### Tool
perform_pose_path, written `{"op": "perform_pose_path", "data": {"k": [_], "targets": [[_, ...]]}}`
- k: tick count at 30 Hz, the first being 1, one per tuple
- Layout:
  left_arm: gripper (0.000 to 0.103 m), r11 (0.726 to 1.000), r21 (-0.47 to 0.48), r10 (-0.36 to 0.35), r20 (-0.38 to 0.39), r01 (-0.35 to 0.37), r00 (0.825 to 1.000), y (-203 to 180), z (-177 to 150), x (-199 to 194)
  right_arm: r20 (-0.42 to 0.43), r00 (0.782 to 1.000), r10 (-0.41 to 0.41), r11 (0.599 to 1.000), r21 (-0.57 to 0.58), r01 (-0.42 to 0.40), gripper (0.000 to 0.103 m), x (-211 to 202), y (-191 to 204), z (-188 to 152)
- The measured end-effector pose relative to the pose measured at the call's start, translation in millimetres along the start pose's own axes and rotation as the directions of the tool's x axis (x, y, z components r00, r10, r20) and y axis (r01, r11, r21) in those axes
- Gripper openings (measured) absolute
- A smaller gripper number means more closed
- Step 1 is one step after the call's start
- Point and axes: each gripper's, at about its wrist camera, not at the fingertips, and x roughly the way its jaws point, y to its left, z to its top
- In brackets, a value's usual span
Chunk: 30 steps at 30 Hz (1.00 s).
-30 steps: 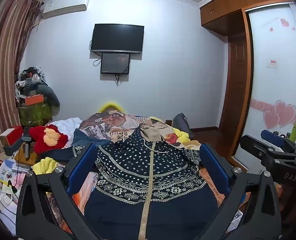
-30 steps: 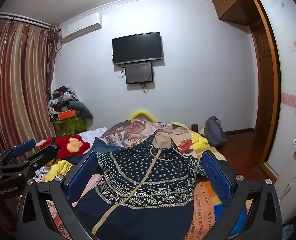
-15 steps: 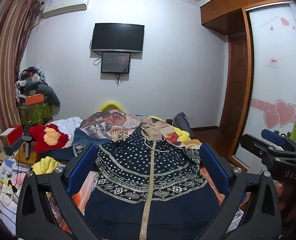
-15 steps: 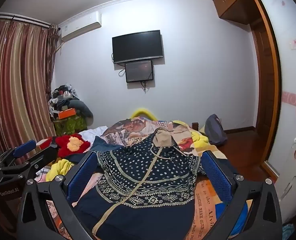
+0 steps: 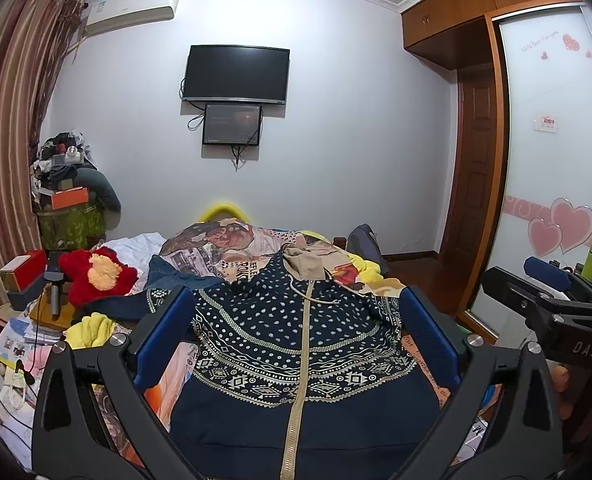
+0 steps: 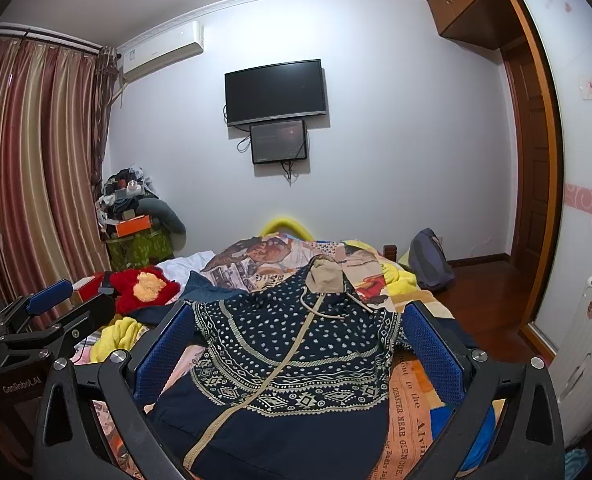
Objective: Fold large clothes
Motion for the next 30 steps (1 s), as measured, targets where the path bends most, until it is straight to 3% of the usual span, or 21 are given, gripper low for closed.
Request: {"op": "perform_pose_path", "data": {"k": [30], "targets": [[0.103,1.0,0.001,-0.002,-0.005,0.002,1.0,1.8,0.3,0.8,-0.004,1.0,-0.002,1.0,-0.001,0.002,0.103,3.7,0.1,-2.1]]}}
